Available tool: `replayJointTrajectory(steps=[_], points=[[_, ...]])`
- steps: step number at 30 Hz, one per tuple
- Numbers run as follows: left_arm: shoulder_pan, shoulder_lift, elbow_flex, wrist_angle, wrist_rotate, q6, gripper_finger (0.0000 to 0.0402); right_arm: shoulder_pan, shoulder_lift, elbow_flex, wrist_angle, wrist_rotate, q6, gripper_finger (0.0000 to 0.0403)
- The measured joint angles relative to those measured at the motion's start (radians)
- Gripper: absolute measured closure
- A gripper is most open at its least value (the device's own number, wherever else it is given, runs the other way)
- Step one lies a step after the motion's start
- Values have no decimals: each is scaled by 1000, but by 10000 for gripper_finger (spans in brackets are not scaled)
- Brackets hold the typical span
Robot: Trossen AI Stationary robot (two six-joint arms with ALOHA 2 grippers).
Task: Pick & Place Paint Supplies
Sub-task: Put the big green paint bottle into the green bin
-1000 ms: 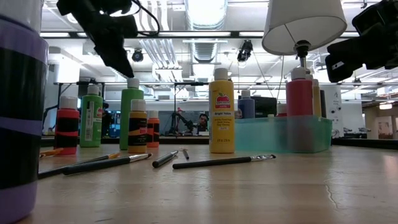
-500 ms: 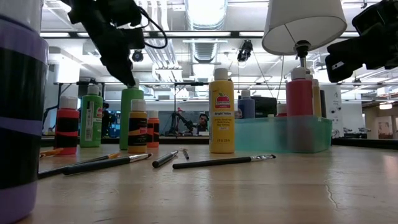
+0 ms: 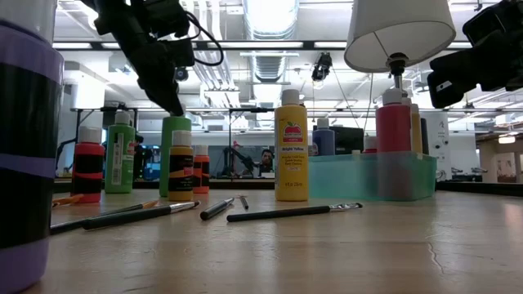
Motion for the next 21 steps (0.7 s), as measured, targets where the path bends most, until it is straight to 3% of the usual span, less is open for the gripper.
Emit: replayJointTrajectory(steps=[5, 21], points=[[0, 0, 0, 4, -2, 3, 278, 0, 0, 0, 0, 0, 0, 390], [-1, 1, 12, -11, 2, -2, 276, 0, 0, 0, 0, 0, 0, 390]])
